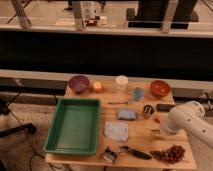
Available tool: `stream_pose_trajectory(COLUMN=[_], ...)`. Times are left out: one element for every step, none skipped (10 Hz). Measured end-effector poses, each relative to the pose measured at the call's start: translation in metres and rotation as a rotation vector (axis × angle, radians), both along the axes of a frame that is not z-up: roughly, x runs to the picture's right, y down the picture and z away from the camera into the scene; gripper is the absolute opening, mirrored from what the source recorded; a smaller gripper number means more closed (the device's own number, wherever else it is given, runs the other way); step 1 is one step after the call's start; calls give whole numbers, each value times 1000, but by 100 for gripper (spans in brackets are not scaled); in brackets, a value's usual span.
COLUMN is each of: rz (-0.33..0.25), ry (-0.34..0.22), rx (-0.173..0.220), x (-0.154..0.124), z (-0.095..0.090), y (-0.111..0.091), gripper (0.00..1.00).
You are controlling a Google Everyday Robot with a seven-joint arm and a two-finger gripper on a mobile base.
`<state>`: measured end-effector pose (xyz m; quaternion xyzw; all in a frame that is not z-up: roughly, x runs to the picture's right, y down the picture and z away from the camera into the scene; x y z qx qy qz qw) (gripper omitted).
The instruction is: Place banana in tray
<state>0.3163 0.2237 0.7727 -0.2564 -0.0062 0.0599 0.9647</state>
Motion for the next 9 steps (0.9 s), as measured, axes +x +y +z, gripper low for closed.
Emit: stream_pose_trajectory(rz=[2,5,6,11,21,32,42,48,49], ry=[0,1,0,-9,-19,-28,-36,-40,-45], rx=[10,21,32,39,45,50,54,57,57], x=[0,1,2,3,5,8,10,14,14], z=[-3,-6,-8,-11,-14,-17,-18,-17,-15], y=[-2,-3,-6,-7,-9,-10,-11,-12,-12], gripper=[0,0,0,0,0,0,0,0,0])
